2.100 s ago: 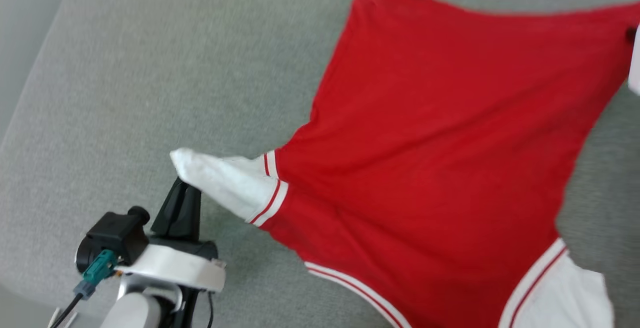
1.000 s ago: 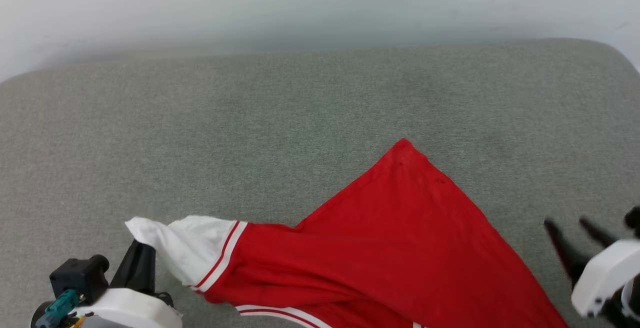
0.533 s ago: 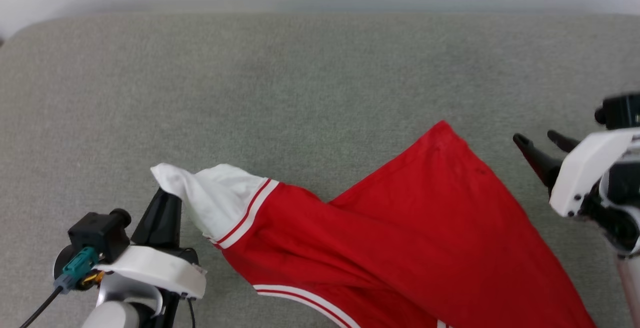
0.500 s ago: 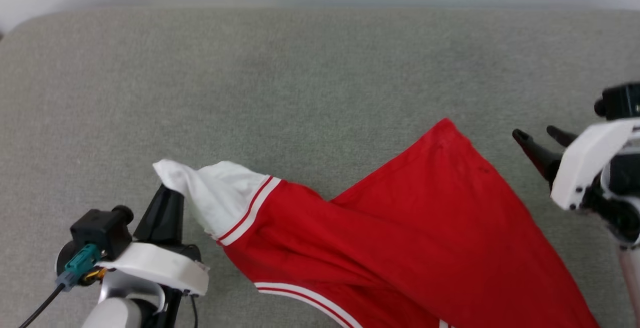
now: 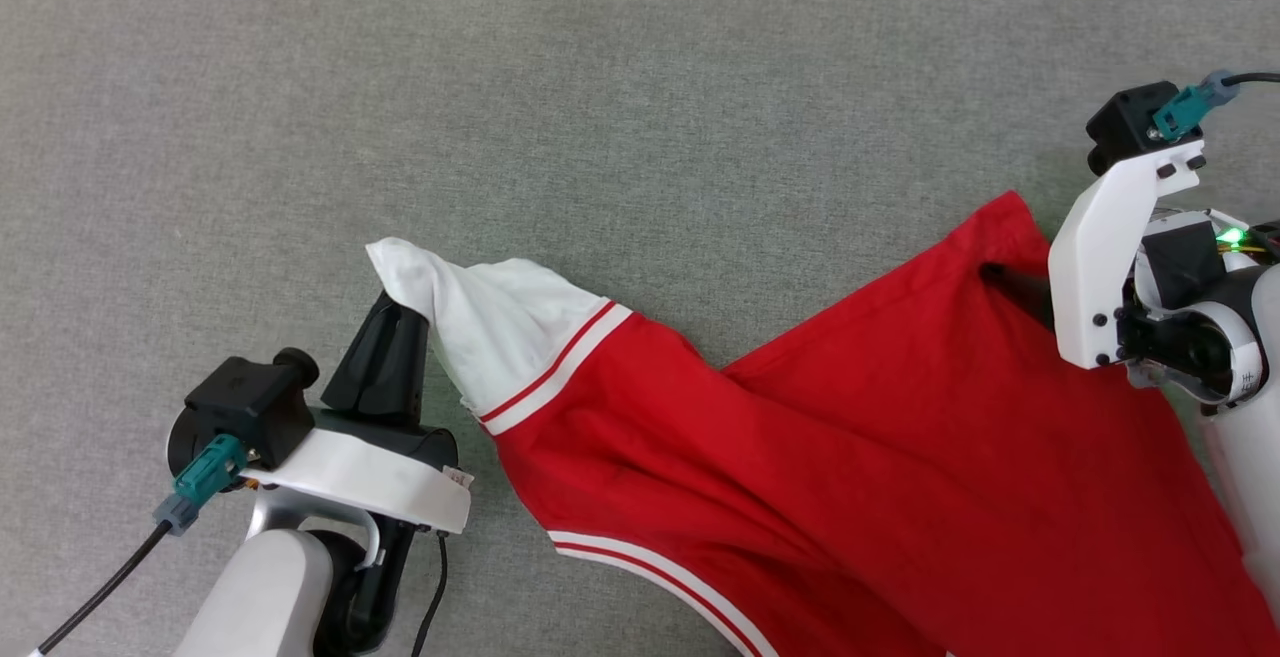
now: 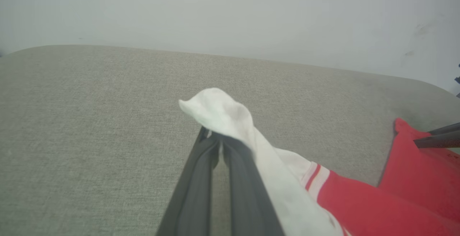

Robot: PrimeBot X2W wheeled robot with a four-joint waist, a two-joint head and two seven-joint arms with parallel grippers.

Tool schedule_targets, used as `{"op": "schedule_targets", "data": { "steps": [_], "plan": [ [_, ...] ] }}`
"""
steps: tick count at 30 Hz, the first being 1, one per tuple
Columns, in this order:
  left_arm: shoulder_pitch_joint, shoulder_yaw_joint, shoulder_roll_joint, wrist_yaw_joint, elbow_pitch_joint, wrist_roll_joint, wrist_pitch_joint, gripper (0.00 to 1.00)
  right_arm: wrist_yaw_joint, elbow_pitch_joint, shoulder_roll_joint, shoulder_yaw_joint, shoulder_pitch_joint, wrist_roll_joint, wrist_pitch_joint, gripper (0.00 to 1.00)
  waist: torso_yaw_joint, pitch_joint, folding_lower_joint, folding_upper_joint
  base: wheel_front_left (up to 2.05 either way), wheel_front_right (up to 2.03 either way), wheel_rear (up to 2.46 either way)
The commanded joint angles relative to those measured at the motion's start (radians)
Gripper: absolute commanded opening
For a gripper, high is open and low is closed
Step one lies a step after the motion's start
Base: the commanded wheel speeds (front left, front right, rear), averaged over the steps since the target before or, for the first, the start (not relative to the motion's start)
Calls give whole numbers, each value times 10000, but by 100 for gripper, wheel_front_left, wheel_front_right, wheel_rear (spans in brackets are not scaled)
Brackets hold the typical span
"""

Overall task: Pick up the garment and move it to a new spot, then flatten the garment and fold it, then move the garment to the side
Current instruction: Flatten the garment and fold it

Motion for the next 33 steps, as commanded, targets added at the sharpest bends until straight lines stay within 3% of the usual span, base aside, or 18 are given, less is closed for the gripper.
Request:
{"op": "schedule_targets", "data": {
  "steps": [1,2,3,4,10,16,23,33],
  "plan": [
    [-97,16,-15,-16,73,-6,-73,0,-4,503,162,356,355,79,187,100,95,107,-1,0,0,0,0],
    [-121,24,-19,-39,130,-30,-101,0,-4,647,147,542,405,107,282,58,101,111,-1,0,0,0,0],
    [-142,25,-21,-54,168,-41,-140,0,-3,699,168,655,421,210,184,24,108,103,-1,0,0,0,0],
    [-153,28,-24,-66,229,-62,-159,0,-3,761,180,716,427,295,111,0,108,71,-1,0,0,0,0],
    [23,67,97,-7,481,-70,-191,0,-3,681,-193,972,-36,467,-703,0,-33,-462,-1,0,0,0,0],
    [-25,414,574,102,291,-92,-28,0,-4,483,-387,905,-242,240,-2106,0,-380,-1332,-1,0,0,0,0],
    [-1134,851,870,78,308,-238,79,0,-4,317,96,111,-100,-394,-4373,0,-824,-2254,-1,0,0,0,0],
    [-4467,1091,596,-188,1353,-210,-423,0,-6,-67,1039,-1135,-1118,-890,-7815,0,-1236,-2398,-1,0,0,0,0]
  ]
}}
